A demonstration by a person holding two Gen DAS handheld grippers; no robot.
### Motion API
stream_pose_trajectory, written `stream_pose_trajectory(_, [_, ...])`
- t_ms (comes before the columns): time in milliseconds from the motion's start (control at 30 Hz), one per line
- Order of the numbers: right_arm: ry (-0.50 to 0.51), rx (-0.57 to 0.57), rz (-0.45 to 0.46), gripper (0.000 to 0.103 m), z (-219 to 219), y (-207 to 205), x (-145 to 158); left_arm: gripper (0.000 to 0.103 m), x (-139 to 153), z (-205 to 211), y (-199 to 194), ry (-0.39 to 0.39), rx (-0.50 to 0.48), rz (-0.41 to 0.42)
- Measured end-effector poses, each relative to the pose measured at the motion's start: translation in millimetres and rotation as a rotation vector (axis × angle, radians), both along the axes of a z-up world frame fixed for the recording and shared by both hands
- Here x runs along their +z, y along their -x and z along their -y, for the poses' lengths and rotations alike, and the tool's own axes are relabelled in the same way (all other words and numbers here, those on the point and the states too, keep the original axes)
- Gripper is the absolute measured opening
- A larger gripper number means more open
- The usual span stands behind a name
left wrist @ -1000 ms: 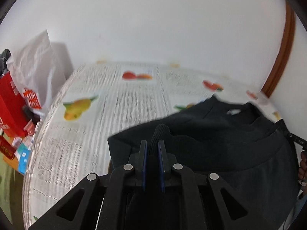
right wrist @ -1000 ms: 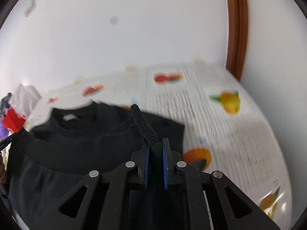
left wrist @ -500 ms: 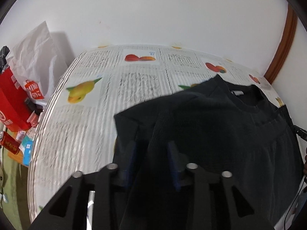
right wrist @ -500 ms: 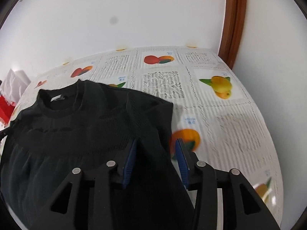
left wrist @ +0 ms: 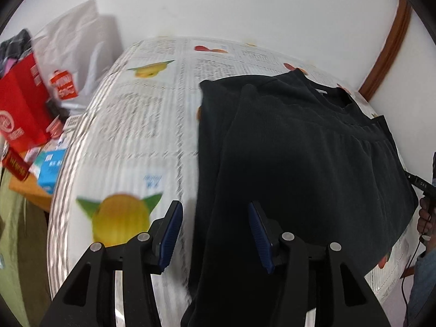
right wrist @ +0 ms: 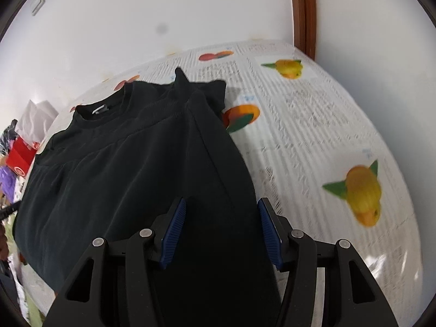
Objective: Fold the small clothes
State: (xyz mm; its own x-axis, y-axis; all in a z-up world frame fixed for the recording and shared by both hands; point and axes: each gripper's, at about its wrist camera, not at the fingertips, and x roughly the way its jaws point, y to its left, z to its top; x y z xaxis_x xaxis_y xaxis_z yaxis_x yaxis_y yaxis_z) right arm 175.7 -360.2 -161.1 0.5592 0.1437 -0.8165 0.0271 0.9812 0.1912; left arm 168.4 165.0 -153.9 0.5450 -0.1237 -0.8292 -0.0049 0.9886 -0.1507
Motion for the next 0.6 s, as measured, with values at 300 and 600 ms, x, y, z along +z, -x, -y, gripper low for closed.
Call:
stream_pose_trajectory(300, [0.025, 0.039, 0.007, 0.016, -10.2, -11.5, -1.0, 0.016, -16.5, -1.5, 6.4, 0.102, 0.040, 0.031])
stream_pose_trajectory(600, [0.082, -0.013, 0.039, 0.012, 13.4, -26.1, 7.5, 0.011, -14.5, 33.9, -33.0, 0.103, 0.017, 0.046])
